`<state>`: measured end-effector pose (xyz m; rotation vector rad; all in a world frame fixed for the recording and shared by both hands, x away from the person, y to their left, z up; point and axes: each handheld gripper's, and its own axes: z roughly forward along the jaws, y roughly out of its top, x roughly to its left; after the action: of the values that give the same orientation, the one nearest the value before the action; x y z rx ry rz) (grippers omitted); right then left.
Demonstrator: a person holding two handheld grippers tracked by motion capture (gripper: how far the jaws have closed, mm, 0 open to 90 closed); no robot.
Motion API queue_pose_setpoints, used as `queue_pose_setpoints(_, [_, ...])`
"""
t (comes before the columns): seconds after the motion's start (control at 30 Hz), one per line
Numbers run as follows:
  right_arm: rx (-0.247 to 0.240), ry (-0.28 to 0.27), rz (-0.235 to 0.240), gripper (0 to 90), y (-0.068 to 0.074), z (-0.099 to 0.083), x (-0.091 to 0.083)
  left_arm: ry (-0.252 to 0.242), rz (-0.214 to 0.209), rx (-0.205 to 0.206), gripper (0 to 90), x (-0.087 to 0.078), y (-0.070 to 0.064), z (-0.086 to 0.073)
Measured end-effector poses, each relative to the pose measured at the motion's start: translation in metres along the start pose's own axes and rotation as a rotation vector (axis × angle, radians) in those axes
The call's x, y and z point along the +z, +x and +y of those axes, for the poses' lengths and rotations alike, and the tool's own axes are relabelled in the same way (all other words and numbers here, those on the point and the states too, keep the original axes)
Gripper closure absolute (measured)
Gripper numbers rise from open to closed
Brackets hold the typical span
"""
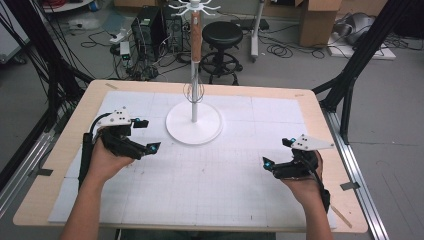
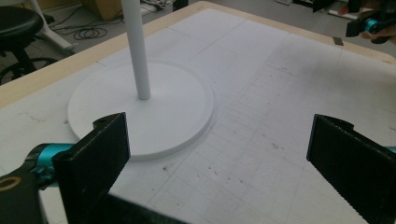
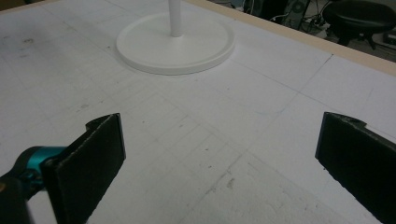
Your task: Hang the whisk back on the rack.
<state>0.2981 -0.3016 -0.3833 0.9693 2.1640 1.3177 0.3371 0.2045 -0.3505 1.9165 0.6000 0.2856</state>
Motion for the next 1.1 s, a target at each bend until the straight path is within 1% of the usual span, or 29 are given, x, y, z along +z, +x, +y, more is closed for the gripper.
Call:
queue_pose_setpoints(0.13, [0.002, -0.003, 0.001, 0.4, -0.0010, -0.0002, -0.0010, -0.004, -0.011, 0.002, 6.0, -0.0040, -0.0014, -0.0013])
queue_pose_setpoints(0.2, [0.007, -0.001, 0.002, 0.4, -0.0008, -0.0002, -0.0011, -0.025, -0.013, -0.001, 6.0, -0.0074, -0.0015, -0.0017])
queue_pose_setpoints(0.23, [0.000, 0.000, 0.004, 0.4, -0.0010, -0.0003, -0.0007, -0.035, -0.018, -0.005, 6.0, -0.0080, -0.0020, -0.0021])
queue_pose_setpoints(0.3, [0.003, 0.001, 0.007, 0.4, -0.0006, -0.0001, -0.0001, -0.039, -0.014, -0.003, 5.4, -0.0073, -0.0020, -0.0035])
queue_pose_setpoints(0.33, [0.002, 0.000, 0.007, 0.4, -0.0008, -0.0002, 0.0004, -0.036, -0.012, -0.003, 2.5, -0.0063, -0.0016, -0.0041])
queue_pose_setpoints(0.37, [0.004, 0.002, 0.007, 0.4, -0.0008, -0.0002, 0.0004, -0.035, -0.008, -0.009, 1.8, -0.0051, -0.0014, -0.0050])
queue_pose_setpoints(0.53, [0.007, -0.003, 0.007, 0.4, -0.0024, -0.0014, -0.0019, -0.025, -0.011, -0.008, 1.7, -0.0007, -0.0006, -0.0069])
queue_pose_setpoints(0.6, [0.009, -0.001, 0.005, 0.4, -0.0026, -0.0021, -0.0033, -0.030, -0.003, -0.006, 1.7, 0.0000, -0.0013, -0.0068])
queue_pose_setpoints(0.7, [0.007, -0.007, 0.003, 0.4, -0.0037, -0.0022, -0.0049, -0.035, -0.007, -0.002, 1.7, -0.0003, -0.0019, -0.0065])
queue_pose_setpoints(0.73, [0.007, -0.010, 0.003, 0.4, -0.0040, -0.0021, -0.0051, -0.037, -0.001, 0.002, 1.7, -0.0010, -0.0021, -0.0064])
queue_pose_setpoints(0.83, [0.007, -0.003, 0.003, 0.4, -0.0039, -0.0023, -0.0039, -0.047, -0.013, -0.001, 1.6, -0.0026, -0.0012, -0.0065])
queue_pose_setpoints(1.03, [-0.001, 0.003, 0.003, 0.4, -0.0008, -0.0020, -0.0033, -0.039, -0.018, 0.004, 1.6, -0.0006, -0.0030, -0.0068])
queue_pose_setpoints(1.1, [0.005, 0.003, 0.002, 0.4, -0.0002, -0.0016, -0.0032, -0.034, -0.022, 0.006, 1.7, 0.0000, -0.0032, -0.0068])
